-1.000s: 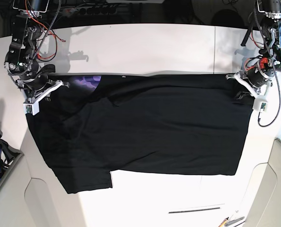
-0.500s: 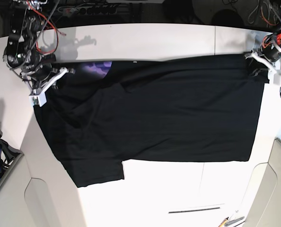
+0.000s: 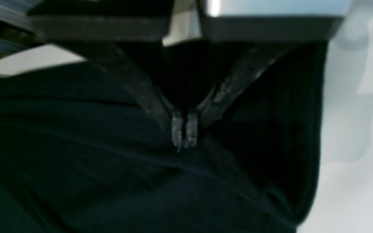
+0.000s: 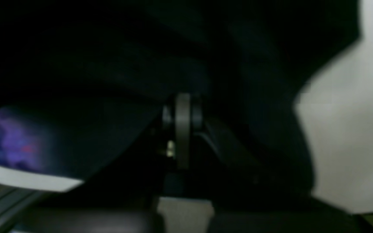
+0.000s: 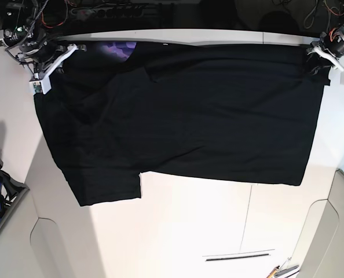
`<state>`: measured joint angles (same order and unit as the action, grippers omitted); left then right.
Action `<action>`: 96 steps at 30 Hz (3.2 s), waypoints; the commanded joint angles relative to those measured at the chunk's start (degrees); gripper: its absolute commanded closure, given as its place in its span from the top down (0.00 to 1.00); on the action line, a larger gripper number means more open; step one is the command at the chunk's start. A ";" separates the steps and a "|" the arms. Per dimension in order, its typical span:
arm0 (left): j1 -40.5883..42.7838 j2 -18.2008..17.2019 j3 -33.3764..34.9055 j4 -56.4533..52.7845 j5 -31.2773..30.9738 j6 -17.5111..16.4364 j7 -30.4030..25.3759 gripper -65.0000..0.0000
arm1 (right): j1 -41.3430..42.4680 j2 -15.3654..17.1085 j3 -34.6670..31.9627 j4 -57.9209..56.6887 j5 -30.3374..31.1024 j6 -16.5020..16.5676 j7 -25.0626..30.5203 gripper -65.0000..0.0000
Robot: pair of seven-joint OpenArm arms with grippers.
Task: Fold the T-shirt properly
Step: 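Pull the shirt toward the robot with both grippers, folding it, then grasp the hem corners with both grippers and fold toward the collar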
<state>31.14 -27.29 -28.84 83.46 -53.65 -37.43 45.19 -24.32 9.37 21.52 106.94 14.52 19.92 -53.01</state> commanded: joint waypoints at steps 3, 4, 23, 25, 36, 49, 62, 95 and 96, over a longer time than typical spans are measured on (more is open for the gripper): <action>1.25 -0.20 0.24 -0.26 3.28 1.14 4.79 0.00 | 0.04 0.48 0.87 1.07 -0.13 -0.22 2.51 0.00; 1.22 -0.20 0.15 -0.11 2.75 1.11 4.79 0.00 | 0.15 0.46 0.87 1.07 -0.11 -0.22 3.26 0.00; 1.09 -0.48 -11.96 16.35 -4.02 -2.57 6.21 0.33 | 17.97 4.22 0.90 7.65 -13.68 -3.52 8.92 0.45; 1.09 -0.50 -11.96 16.35 -4.02 -2.57 6.12 0.33 | 21.42 6.71 0.92 1.57 -12.94 -2.99 8.90 0.45; 1.09 -0.48 -11.96 16.35 -4.02 -2.57 6.05 0.33 | 44.09 13.97 0.85 -44.13 12.33 13.22 6.91 0.51; 0.57 -0.46 -11.96 16.35 -4.42 -2.57 5.86 0.33 | 47.34 13.90 -6.97 -56.63 15.74 13.92 6.27 0.50; -5.18 -0.52 -11.72 16.33 -4.37 -2.57 5.88 0.34 | 47.47 13.92 -9.53 -56.59 15.28 13.68 6.32 0.00; -68.35 -5.86 20.31 -53.46 24.70 4.70 -16.57 0.51 | 47.47 13.92 -9.53 -56.59 15.54 13.68 6.80 0.00; -68.41 -5.66 20.90 -55.56 25.44 4.76 -18.10 0.51 | 47.47 13.92 -9.53 -56.59 15.52 13.68 6.80 0.00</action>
<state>-35.64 -32.03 -7.79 27.09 -27.59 -32.32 27.88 22.24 22.52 11.97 49.91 30.68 33.87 -45.47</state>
